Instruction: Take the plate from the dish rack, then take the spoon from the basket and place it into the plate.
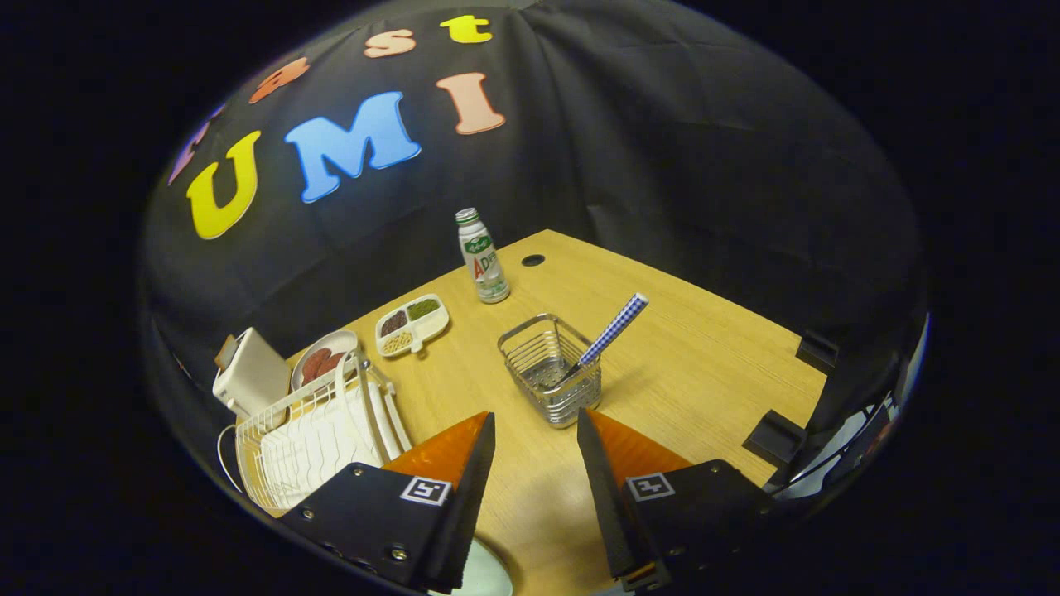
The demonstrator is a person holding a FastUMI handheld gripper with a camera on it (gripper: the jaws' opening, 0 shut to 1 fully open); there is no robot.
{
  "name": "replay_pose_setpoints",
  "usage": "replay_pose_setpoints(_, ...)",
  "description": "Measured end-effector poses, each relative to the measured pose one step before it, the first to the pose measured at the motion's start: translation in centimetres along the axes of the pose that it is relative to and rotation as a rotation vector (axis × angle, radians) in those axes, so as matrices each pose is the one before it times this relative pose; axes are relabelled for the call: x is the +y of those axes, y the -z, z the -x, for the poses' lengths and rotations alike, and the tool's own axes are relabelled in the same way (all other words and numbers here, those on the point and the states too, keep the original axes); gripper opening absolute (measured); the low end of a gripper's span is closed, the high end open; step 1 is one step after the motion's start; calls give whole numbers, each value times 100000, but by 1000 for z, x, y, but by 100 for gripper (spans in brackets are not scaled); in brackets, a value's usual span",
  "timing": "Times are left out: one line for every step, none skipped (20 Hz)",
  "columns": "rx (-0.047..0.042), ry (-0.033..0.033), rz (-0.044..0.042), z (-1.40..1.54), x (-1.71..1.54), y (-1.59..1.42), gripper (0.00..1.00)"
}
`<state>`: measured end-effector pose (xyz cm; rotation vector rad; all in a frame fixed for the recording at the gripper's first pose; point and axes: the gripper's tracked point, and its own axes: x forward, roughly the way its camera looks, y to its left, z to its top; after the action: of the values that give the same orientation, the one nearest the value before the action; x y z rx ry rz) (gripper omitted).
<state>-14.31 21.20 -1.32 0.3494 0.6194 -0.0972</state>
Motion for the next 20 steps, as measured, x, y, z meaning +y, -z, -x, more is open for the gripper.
replay_pose_setpoints(-978, 2095, -2819, -788, -606, -843, 62)
replay_pose_setpoints(-654, 1798, -2625, -705, -567, -808, 62)
replay_pose_setpoints(-305, 1653, -2636, -798, -542, -709, 62)
replay_pose_setpoints(-11, 1428, -2439, -930, -353, -181, 62)
replay_pose_setpoints(-71, 1452, -2265, -863, -440, -463, 62)
replay_pose_setpoints(-71, 1386, -2181, -837, -321, -269, 62)
replay_pose_setpoints(46, 867, -2187, -581, -252, -315, 62)
replay_pose_setpoints(93, 636, -2111, -626, -149, -323, 62)
replay_pose_setpoints(329, 433, -2029, -639, -135, -197, 62)
replay_pose_setpoints(506, 342, -1804, -633, -36, -138, 62)
replay_pose_setpoints(699, 107, -1525, -475, -89, 26, 62)
replay_pose_setpoints(477, 1349, -708, -389, -281, -113, 62)
replay_pose_setpoints(430, -709, -410, -783, 265, 311, 61)
replay_pose_setpoints(1481, 2228, 956, -278, -282, 178, 34)
replay_pose_setpoints(423, -488, 44, -115, 108, 100, 30)
replay_pose_setpoints(-283, -412, -360, -212, -127, -410, 25)
replay_pose_setpoints(-519, -2165, -387, -368, 664, -54, 25)
replay_pose_setpoints(-550, -3868, -275, 584, 1016, -156, 19)
replay_pose_setpoints(-504, -2195, 762, -363, 826, 41, 15)
replay_pose_setpoints(104, 985, 3147, 172, 13, -32, 11)
